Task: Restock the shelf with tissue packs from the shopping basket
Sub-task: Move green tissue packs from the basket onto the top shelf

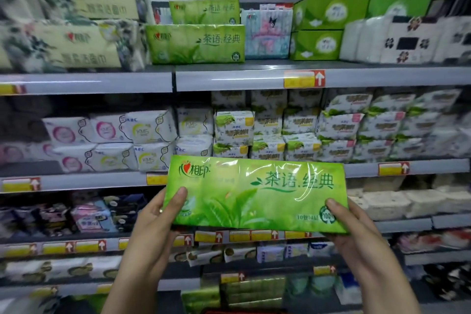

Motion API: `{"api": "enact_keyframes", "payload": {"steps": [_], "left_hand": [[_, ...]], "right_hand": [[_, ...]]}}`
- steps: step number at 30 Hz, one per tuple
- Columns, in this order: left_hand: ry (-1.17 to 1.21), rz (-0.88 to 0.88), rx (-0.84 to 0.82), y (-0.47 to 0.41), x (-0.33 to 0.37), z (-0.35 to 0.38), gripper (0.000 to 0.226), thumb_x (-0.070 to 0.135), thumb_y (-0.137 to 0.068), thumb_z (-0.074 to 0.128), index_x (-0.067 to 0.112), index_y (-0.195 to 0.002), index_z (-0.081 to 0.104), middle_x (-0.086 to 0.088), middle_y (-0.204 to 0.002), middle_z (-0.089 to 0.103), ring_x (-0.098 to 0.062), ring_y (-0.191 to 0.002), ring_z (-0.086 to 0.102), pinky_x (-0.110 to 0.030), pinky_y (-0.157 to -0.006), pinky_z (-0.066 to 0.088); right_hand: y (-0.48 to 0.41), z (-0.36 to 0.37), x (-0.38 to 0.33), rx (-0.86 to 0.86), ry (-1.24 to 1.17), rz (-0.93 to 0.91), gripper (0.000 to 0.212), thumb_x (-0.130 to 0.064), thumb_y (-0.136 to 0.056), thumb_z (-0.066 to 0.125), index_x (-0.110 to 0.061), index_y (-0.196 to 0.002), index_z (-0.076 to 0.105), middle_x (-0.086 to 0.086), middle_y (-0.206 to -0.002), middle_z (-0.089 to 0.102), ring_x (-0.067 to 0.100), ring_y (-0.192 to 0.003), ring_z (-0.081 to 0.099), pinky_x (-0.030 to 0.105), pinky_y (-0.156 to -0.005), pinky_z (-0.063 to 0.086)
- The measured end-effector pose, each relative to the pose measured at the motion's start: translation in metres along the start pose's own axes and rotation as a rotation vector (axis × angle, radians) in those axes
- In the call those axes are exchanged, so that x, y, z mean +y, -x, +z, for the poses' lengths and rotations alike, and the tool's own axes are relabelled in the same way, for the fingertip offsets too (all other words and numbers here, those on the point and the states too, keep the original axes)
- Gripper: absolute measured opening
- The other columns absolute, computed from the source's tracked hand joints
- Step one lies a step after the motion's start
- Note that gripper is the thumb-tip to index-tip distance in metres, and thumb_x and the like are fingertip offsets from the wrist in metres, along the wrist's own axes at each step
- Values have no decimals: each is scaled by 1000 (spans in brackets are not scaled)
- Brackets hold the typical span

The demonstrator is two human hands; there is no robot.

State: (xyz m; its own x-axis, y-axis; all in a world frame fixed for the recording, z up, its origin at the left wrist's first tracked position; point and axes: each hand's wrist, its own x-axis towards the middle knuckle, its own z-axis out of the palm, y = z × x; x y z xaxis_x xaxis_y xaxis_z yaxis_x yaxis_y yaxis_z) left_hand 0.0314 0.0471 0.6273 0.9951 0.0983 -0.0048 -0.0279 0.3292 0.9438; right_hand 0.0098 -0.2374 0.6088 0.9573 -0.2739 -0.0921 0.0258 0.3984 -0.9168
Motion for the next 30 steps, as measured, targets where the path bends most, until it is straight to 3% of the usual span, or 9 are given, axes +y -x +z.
{"api": "enact_keyframes", "payload": {"steps": [4,8,11,15,20,22,25,27,30], "left_hand": [[2,61,-19,4,11,-1,68,55,-57,80,20,-114,67,-2,-112,73,-21,-111,64,-45,-100,44],[27,60,-7,7,14,-8,70,54,-56,79,20,-116,66,-1,-112,73,-21,-110,64,-42,-94,46],[40,84,2,7,16,-14,77,60,-45,85,24,-111,69,-1,-114,72,-19,-110,64,-43,-96,45],[33,70,3,4,15,-24,85,68,-36,84,28,-109,70,1,-115,71,-22,-118,59,-51,-107,36],[26,49,6,4,16,-31,74,65,-48,83,29,-112,69,2,-118,70,-23,-122,56,-54,-110,32],[74,34,14,4,13,-36,67,57,-52,84,24,-108,70,0,-113,72,-22,-116,60,-49,-106,38],[176,-2,59,5,12,-48,92,55,-46,89,15,-124,61,-5,-122,68,-24,-119,59,-48,-106,39],[238,-11,96,6,16,-61,107,52,-40,93,10,-131,54,-9,-127,63,-28,-121,57,-51,-107,39],[323,-12,81,7,23,-70,99,36,-39,96,1,-122,56,-16,-118,67,-28,-111,65,-44,-101,47]], "right_hand": [[0,9,-7,-55,-70,0,96,-38,-38,93,-12,-123,59,8,-123,66,27,-116,57,41,-88,48],[4,19,-8,-64,-66,-8,119,-44,-32,95,-11,-136,48,6,-126,62,26,-120,54,46,-101,41],[9,27,-9,-92,-103,-5,92,-31,-51,84,-10,-134,49,5,-119,64,22,-112,57,39,-93,44],[12,33,-3,-61,-72,6,124,-44,-28,95,-13,-138,46,6,-129,60,24,-120,54,47,-103,41],[19,41,-3,-51,-51,5,99,-37,-44,89,-18,-132,48,-5,-113,63,11,-103,57,35,-83,45],[20,41,-3,-87,-55,-4,64,-25,-63,74,-20,-122,51,-6,-102,64,9,-95,57,31,-76,45],[20,49,-1,-80,-35,38,39,-20,-71,65,-16,-110,61,-5,-98,68,11,-92,60,31,-73,46],[20,56,3,-71,-39,46,43,-19,-71,66,-12,-114,61,2,-106,70,19,-99,62,35,-77,49],[20,69,8,-42,-58,58,58,-23,-68,68,-9,-124,56,6,-120,64,25,-113,57,39,-83,49]]}}
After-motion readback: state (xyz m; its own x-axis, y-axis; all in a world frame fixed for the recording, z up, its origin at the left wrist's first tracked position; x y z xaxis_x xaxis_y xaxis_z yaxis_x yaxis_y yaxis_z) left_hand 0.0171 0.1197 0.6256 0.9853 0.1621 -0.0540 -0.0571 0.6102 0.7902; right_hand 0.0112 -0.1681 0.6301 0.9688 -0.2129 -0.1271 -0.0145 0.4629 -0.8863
